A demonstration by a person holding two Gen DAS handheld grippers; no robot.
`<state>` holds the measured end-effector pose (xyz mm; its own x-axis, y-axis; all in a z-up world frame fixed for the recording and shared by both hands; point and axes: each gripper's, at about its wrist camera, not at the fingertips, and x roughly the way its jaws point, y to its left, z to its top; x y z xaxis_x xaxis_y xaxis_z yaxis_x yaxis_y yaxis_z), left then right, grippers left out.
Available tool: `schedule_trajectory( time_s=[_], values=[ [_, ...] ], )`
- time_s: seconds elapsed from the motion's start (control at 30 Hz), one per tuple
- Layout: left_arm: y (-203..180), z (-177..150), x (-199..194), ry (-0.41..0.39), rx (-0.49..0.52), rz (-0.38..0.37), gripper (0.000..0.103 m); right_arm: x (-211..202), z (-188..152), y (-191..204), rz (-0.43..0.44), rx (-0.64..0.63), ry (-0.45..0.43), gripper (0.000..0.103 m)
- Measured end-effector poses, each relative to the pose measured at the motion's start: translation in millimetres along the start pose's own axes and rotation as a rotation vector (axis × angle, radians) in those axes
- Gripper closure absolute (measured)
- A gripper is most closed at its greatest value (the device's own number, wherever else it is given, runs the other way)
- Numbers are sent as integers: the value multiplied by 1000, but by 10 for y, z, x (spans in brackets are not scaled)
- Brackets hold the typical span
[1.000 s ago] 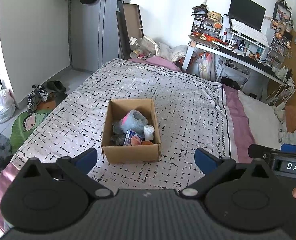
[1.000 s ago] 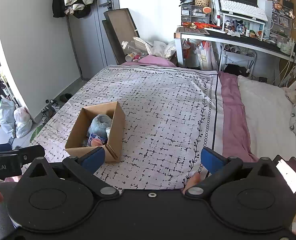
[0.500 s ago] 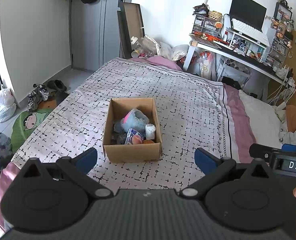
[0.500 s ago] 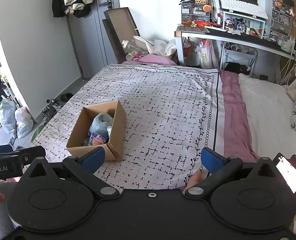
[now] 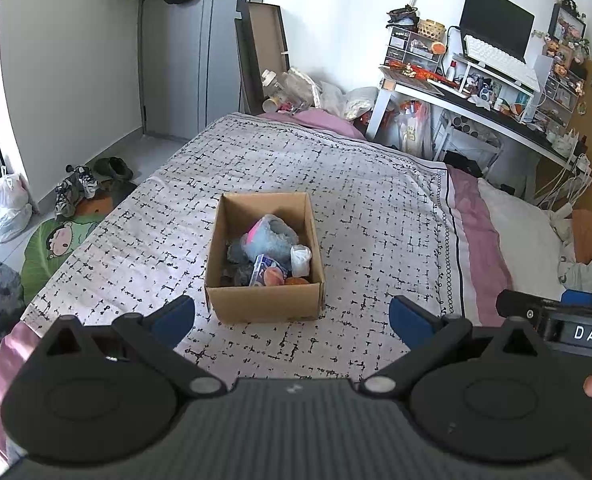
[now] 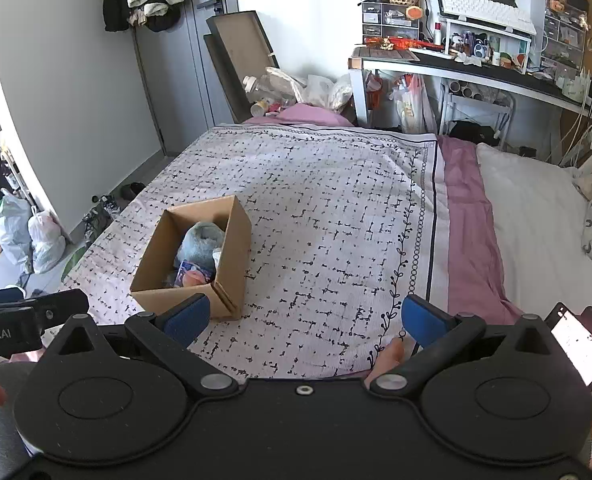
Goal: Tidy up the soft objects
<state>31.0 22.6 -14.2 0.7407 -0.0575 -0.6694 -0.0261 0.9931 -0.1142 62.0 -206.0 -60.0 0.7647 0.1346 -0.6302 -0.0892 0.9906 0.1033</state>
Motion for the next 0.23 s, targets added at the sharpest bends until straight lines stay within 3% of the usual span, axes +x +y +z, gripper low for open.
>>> schedule_trajectory(
  time_s=[0.23],
  values=[
    [24, -24, 79, 17, -20, -2, 1, 73, -18, 3, -1, -1, 18, 0]
  ],
)
